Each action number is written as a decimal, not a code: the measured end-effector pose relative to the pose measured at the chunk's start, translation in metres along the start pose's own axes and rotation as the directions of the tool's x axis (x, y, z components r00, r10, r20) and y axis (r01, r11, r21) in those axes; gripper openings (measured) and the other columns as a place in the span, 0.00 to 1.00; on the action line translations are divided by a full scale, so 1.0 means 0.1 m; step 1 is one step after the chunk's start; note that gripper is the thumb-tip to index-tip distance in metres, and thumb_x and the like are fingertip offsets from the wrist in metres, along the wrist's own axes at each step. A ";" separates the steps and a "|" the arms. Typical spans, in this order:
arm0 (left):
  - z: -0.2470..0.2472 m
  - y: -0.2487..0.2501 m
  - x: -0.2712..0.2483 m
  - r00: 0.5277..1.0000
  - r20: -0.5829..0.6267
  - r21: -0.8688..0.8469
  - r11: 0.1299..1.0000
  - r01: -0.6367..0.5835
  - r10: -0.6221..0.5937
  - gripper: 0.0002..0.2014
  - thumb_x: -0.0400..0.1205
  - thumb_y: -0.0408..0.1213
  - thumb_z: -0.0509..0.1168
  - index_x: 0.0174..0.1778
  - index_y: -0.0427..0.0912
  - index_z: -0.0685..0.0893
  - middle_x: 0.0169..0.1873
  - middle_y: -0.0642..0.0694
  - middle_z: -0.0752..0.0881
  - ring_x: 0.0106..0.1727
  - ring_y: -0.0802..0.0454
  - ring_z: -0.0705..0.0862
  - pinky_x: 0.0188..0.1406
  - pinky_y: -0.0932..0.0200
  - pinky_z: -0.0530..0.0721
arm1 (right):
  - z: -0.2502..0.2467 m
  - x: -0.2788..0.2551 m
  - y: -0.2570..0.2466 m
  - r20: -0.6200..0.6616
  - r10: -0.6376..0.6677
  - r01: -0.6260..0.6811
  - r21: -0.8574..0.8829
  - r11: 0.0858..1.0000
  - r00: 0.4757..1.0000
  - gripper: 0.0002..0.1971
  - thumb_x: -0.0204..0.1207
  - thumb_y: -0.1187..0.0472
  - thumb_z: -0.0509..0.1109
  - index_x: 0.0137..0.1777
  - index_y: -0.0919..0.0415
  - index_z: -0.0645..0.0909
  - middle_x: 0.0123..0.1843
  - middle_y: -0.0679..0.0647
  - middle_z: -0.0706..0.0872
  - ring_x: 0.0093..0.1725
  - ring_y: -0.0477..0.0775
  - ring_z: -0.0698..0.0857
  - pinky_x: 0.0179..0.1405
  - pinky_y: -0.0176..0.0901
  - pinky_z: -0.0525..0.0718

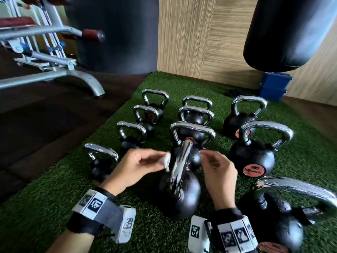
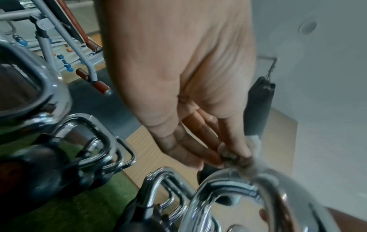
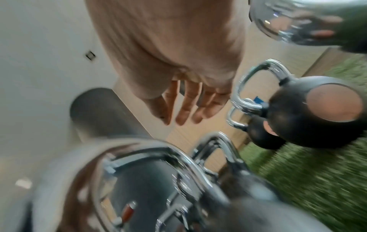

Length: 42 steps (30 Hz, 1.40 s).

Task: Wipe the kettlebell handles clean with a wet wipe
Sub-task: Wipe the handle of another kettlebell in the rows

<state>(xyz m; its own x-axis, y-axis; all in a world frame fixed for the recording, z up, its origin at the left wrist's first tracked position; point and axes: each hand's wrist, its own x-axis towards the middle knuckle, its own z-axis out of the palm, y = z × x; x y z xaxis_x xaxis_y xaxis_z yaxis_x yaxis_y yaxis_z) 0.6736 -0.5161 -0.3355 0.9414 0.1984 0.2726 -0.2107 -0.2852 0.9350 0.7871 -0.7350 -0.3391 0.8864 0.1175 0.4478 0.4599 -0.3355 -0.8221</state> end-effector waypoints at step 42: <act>0.68 -0.95 0.02 0.984 0.140 0.478 0.878 0.033 -0.113 0.66 0.48 0.79 0.81 0.80 0.79 0.50 0.75 0.83 0.57 0.82 0.69 0.60 0.85 0.61 0.59 | 0.47 0.47 0.39 0.119 0.012 -0.009 -0.028 1.000 0.993 0.15 0.67 0.59 0.86 0.54 0.51 0.93 0.47 0.42 0.94 0.46 0.38 0.90 0.54 0.36 0.87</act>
<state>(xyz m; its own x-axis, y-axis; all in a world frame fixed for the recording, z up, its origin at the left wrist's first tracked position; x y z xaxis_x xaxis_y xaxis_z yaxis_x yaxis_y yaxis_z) 0.7134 -0.5522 -0.4396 0.9868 0.0958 0.1307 -0.0283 -0.6921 0.7212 0.8491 -0.6991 -0.3668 0.8919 0.2240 0.3930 0.4505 -0.3629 -0.8157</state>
